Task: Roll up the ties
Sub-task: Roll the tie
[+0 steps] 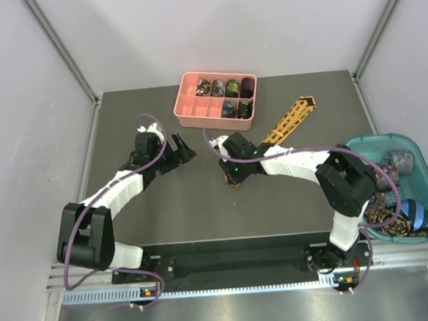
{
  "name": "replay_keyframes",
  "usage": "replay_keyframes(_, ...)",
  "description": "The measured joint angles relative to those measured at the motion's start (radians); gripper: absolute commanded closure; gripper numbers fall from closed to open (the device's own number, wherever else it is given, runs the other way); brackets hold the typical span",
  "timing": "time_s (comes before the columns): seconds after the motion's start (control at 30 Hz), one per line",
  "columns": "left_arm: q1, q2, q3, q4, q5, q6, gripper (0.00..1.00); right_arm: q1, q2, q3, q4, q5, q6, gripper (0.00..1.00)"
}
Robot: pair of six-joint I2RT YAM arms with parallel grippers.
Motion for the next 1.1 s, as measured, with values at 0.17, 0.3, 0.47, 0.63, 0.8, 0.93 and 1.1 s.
replay_keyframes(0.17, -0.01, -0.031, -0.06, 0.059, -0.006, 0.012, 0.01, -0.114, 0.0, -0.035, 0.07, -0.264, 0.023, 1.0)
replay_keyframes(0.3, -0.068, -0.041, -0.1, 0.095, -0.024, 0.047, 0.01, -0.205, 0.032, -0.043, 0.118, -0.475, 0.052, 1.0)
replay_keyframes(0.47, -0.198, -0.041, -0.117, 0.135, -0.057, 0.144, 0.01, -0.285, 0.113, -0.039, 0.161, -0.694, 0.085, 1.0)
replay_keyframes(0.63, -0.325, -0.037, -0.116, 0.163, -0.078, 0.267, 0.03, -0.338, 0.187, -0.005, 0.163, -0.846, 0.095, 1.0)
replay_keyframes(0.8, -0.425, 0.02, -0.084, 0.164, -0.096, 0.367, 0.03, -0.363, 0.244, 0.048, 0.113, -0.926, 0.076, 1.0)
replay_keyframes(0.93, -0.483, 0.094, -0.033, 0.152, -0.139, 0.432, 0.03, -0.375, 0.284, 0.1, 0.05, -0.966, 0.044, 1.0)
replay_keyframes(1.1, -0.536, 0.192, 0.057, 0.127, -0.203, 0.496, 0.03, -0.396, 0.315, 0.144, -0.017, -0.986, -0.003, 1.0)
